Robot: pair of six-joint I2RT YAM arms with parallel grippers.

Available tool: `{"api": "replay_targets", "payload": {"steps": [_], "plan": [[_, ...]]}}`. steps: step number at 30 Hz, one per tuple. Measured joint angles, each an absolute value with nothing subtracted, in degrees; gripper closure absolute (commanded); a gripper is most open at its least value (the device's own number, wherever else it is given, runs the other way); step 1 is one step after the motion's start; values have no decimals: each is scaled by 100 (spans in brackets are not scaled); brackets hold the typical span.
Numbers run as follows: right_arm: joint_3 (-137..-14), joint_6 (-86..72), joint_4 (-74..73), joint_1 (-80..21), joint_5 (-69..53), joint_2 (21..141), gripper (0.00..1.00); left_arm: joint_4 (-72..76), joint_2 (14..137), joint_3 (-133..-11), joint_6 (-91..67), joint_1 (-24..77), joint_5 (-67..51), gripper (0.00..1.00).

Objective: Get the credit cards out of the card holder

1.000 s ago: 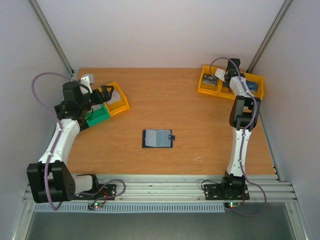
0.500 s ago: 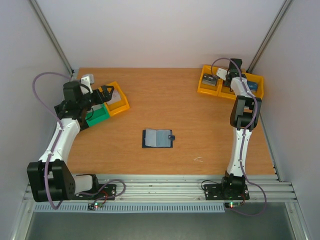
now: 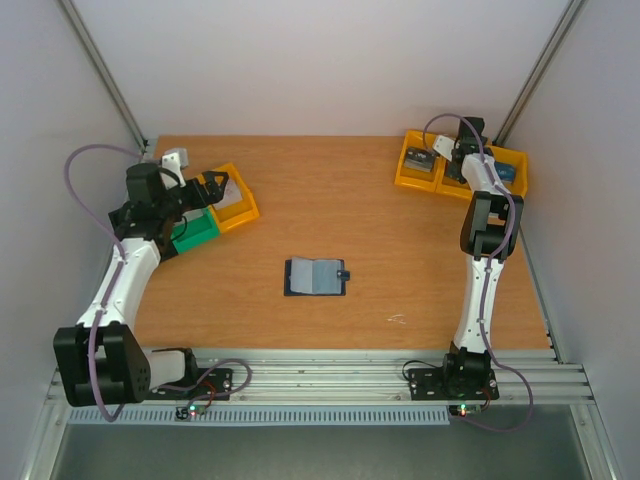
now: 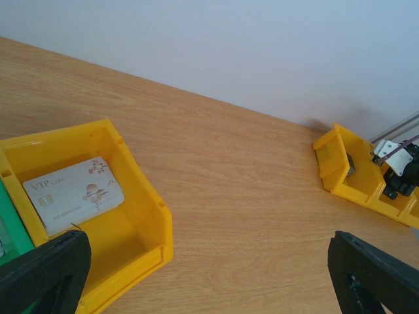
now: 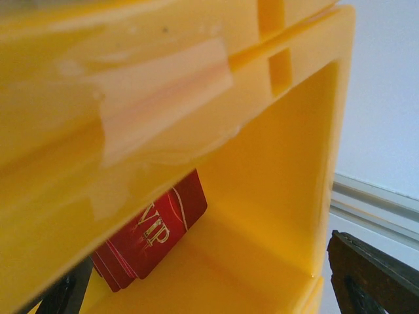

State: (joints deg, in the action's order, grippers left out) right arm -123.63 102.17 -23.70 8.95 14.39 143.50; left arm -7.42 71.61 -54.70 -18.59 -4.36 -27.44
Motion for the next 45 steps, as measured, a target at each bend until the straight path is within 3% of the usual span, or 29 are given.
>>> {"api": "replay_targets", "payload": {"steps": [10,18,23,27,34,41,45], "plan": [[-12462,9017,-2709,902,1514,13795,1,-554,6536,-4993,-1865,-421,-2919,1],[-11559,6508,-2209,729,1511,11695,1,-987,5728,-4246,-1559,211,-2762,1],[-10503,4858,-1793,-163,1140,10125,4,-1653,5636,-4088,-1146,1170,-2904,1],[-9393,3603,-1588,-1511,471,9247,9,-2110,6106,-4051,-1000,1756,-2974,1],[-8160,1820,-2464,-3024,-333,9063,16,-2718,7599,-4351,-937,2110,-3085,1],[-6761,663,-3363,-3315,-1262,9183,30,-2462,8329,-4375,-843,2324,-3332,1],[-6394,327,-3507,-3315,-1741,9494,40,-1614,8571,-4128,-1098,2353,-3286,0]]}}
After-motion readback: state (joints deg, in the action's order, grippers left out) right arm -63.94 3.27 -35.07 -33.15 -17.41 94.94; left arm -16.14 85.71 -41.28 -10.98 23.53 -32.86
